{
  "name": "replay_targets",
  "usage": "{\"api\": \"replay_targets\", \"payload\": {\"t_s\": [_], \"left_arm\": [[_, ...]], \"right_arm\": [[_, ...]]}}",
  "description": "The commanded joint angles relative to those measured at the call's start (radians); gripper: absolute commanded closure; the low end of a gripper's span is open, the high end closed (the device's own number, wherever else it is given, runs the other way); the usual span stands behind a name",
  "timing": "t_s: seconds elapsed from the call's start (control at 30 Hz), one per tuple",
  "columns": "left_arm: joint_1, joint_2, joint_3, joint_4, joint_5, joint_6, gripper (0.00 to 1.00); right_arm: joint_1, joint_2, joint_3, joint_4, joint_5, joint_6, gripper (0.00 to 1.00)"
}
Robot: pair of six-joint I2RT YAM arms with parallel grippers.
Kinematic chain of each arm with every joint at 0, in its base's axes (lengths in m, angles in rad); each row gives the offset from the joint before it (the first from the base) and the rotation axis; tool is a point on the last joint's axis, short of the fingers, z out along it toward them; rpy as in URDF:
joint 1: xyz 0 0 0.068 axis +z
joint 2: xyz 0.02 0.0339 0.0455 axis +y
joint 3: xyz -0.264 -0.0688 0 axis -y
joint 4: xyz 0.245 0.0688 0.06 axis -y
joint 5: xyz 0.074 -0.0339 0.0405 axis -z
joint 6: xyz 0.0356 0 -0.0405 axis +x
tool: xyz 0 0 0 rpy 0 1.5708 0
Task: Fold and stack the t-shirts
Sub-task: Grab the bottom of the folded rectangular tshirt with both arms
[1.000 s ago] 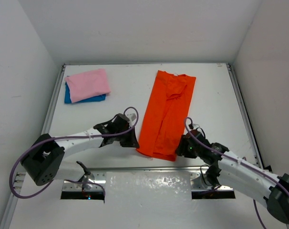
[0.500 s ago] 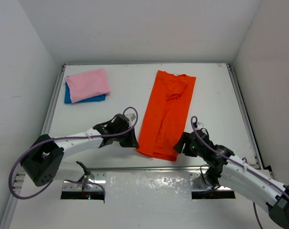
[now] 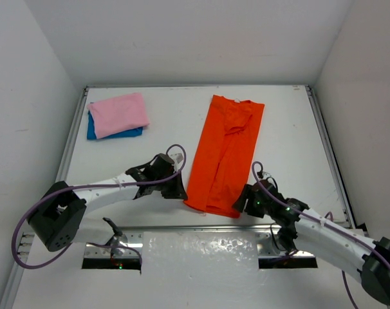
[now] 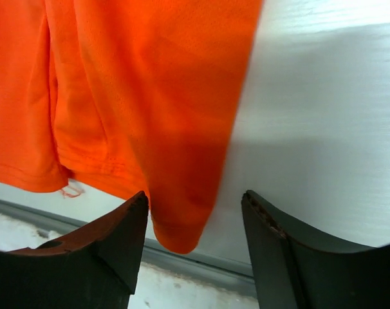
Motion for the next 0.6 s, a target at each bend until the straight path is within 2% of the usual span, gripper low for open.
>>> {"api": "replay_targets", "payload": {"t_s": [0.0, 0.1, 0.13, 0.23, 0.47, 0.57], "left_arm": [[0.001, -0.010, 0.015, 0.031, -0.004, -0.011, 1.00], [0.001, -0.010, 0.012, 0.031, -0.004, -0.014, 1.00], [0.001, -0.011, 0.012, 0.031, -0.004, -0.014, 1.00], [-0.001, -0.017, 0.013, 0.028, -0.006, -0.016, 1.00], [-0.004, -0.051, 0.032, 0.026, -0.006, -0.042, 1.00], [-0.003, -0.080, 0.041, 0.020, -0.009, -0.072, 1.00]], "right_arm": [[-0.001, 0.016, -0.037, 0.073, -0.031, 0.037, 0.41], [-0.001, 0.004, -0.051, 0.070, -0.019, 0.046, 0.49], [0.001, 0.003, -0.054, 0.065, -0.018, 0.048, 0.59], [0.001, 0.012, -0.065, 0.061, -0.035, 0.046, 0.76], [0.007, 0.007, 0.007, -0.045, -0.025, -0.004, 1.00], [0.007, -0.008, 0.070, -0.120, -0.009, -0.026, 1.00]]}}
